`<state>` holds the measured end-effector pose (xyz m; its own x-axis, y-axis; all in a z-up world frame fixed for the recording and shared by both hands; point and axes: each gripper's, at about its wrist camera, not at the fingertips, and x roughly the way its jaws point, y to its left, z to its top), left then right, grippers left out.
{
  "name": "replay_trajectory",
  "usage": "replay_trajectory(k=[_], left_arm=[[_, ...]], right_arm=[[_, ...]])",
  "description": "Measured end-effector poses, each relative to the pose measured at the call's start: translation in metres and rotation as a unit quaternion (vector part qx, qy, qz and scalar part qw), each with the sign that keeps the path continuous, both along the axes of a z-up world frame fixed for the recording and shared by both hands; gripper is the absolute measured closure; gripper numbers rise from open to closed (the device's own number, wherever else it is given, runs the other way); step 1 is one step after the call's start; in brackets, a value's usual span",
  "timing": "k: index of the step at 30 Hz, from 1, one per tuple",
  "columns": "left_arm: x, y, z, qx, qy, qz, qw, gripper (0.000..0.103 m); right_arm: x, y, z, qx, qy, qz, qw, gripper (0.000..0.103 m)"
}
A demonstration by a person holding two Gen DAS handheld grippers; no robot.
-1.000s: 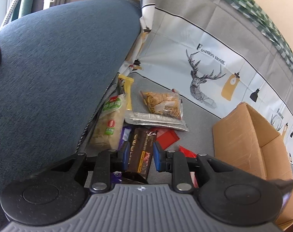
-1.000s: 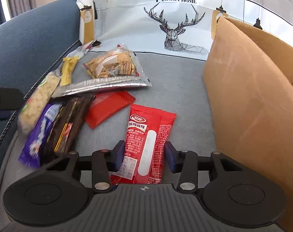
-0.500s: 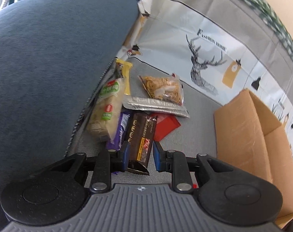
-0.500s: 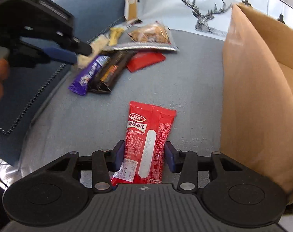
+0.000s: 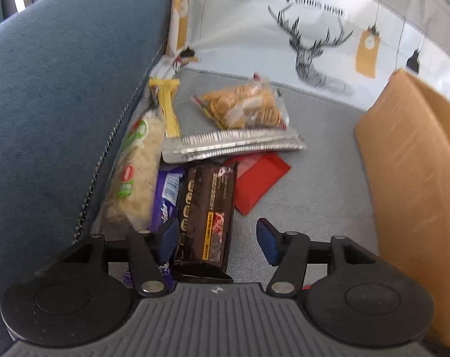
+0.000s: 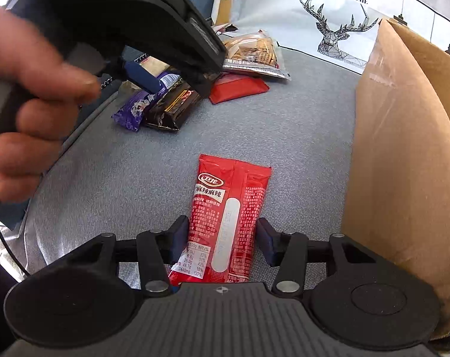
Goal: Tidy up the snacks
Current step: 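Reach the left tool to the dark chocolate bar while the right tool reaches the red wafer pack, then close the left tool on the chocolate bar while the right tool grasps the red wafer pack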
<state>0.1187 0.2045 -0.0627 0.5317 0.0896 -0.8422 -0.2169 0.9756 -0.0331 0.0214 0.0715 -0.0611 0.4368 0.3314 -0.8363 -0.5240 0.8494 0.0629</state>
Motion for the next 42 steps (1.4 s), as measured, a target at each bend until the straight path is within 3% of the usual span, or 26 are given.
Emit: replay_trajectory(k=[6, 10, 11, 13, 18, 20, 26, 32, 42], left_arm=[[0.01, -0.006, -0.009, 0.034, 0.014, 0.003, 0.9993, 0.039], [0.013, -0.002, -0.019, 0.048, 0.045, 0.01, 0.9978, 0.04], [0.012, -0.001, -0.018, 0.047, 0.041, 0.012, 0.998, 0.055], [0.009, 0.001, -0.014, 0.045, 0.03, 0.013, 0.9984, 0.06], [-0.003, 0.003, -0.003, 0.019, 0.02, 0.001, 0.9996, 0.061], [-0.01, 0.005, 0.001, -0.01, 0.021, -0.003, 0.9997, 0.061], [-0.028, 0.018, -0.007, -0.106, 0.079, 0.009, 0.9912, 0.06], [-0.03, 0.019, -0.006, -0.102, 0.071, 0.022, 0.992, 0.056], [-0.021, 0.013, -0.008, -0.073, 0.07, 0.005, 0.9949, 0.054]], right_arm=[[0.0, 0.0, -0.001, -0.001, -0.001, 0.008, 1.0, 0.049], [-0.001, -0.001, -0.002, -0.001, -0.003, 0.011, 1.0, 0.049], [-0.001, 0.0, -0.002, -0.001, -0.003, 0.011, 1.0, 0.049], [-0.001, 0.001, -0.001, 0.0, -0.004, 0.012, 1.0, 0.05], [-0.002, 0.001, -0.001, 0.003, -0.01, 0.015, 1.0, 0.054], [-0.003, -0.001, -0.001, 0.006, -0.013, 0.015, 1.0, 0.055], [-0.006, -0.002, 0.001, 0.01, -0.013, 0.01, 1.0, 0.055], [-0.005, -0.003, 0.0, 0.008, -0.009, 0.013, 1.0, 0.054], [-0.001, 0.0, -0.001, 0.01, -0.005, 0.014, 1.0, 0.052]])
